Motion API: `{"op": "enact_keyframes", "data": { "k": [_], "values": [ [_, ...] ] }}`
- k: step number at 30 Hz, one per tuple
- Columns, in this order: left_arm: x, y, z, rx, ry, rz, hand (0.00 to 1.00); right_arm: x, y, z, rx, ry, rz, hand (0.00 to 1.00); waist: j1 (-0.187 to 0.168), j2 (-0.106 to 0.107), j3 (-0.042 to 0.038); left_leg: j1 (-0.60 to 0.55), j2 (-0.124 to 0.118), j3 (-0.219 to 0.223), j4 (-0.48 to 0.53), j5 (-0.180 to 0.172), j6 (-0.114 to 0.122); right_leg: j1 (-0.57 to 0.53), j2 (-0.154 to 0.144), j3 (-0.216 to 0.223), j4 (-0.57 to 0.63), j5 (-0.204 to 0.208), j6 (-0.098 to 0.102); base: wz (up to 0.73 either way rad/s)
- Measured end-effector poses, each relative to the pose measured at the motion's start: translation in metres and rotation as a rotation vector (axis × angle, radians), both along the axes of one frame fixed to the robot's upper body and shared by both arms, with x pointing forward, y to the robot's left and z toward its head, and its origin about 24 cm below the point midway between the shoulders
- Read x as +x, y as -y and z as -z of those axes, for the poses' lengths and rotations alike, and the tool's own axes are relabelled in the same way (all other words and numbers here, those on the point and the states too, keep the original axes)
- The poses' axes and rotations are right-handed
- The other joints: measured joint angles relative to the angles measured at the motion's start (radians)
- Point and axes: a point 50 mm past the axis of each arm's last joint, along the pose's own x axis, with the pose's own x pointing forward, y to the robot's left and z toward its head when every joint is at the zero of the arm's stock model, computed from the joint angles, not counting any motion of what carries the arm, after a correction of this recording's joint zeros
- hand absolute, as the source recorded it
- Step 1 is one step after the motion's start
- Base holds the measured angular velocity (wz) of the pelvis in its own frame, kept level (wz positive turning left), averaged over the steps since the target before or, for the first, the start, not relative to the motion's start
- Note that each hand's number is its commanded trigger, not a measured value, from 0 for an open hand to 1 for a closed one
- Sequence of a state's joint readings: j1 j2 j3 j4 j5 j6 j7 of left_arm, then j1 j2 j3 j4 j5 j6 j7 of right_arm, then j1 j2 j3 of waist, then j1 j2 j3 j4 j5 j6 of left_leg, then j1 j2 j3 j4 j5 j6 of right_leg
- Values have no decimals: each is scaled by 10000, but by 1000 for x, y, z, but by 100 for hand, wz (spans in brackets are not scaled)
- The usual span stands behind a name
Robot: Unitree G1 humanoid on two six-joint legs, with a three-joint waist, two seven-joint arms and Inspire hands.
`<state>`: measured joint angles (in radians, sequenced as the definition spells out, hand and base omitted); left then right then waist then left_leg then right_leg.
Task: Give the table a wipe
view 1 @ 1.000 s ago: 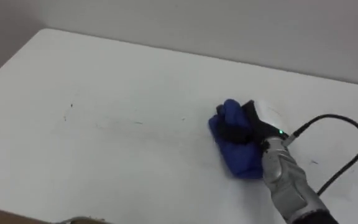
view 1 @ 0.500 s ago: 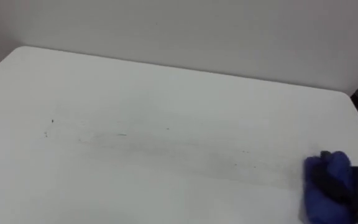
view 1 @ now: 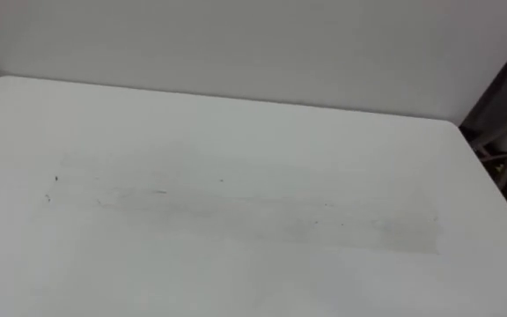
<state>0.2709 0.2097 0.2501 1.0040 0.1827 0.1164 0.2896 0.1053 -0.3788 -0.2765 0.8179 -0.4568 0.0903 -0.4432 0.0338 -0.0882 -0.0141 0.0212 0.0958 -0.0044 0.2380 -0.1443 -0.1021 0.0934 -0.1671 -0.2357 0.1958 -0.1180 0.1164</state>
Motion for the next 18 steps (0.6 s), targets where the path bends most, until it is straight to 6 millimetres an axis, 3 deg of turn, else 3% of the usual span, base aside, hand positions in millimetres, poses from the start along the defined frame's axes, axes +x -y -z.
{"op": "enact_keyframes", "data": {
  "k": [1,3,8,13,18],
  "values": [
    [1,1,0,-44,16,28,0,7,-7,0,-35,12,-438,100,19,11,4,6,-1,1,-5,0,0,-20,1,10,7,0,1,-13],
    [6,6,2,-198,11,424,0,37,-41,-3,18,217,-2378,100,129,97,63,-46,0,-30,-22,0,-1,-116,39,110,61,-36,44,-9],
    [23,15,5,-426,63,1509,0,72,-95,-11,-581,124,-5745,100,587,217,82,-166,-6,-92,-19,-2,4,-257,48,127,77,15,-38,0],
    [22,15,4,-396,46,1631,0,79,-110,-14,-673,244,-6389,100,746,224,82,-167,-27,-136,-132,0,2,-210,61,53,8,13,-31,2],
    [43,19,-1,-274,942,1929,0,72,-112,-13,-617,186,-6382,100,685,274,74,-122,3,-256,-174,-13,-20,-49,115,-50,-109,21,-46,5]
  ]
}}
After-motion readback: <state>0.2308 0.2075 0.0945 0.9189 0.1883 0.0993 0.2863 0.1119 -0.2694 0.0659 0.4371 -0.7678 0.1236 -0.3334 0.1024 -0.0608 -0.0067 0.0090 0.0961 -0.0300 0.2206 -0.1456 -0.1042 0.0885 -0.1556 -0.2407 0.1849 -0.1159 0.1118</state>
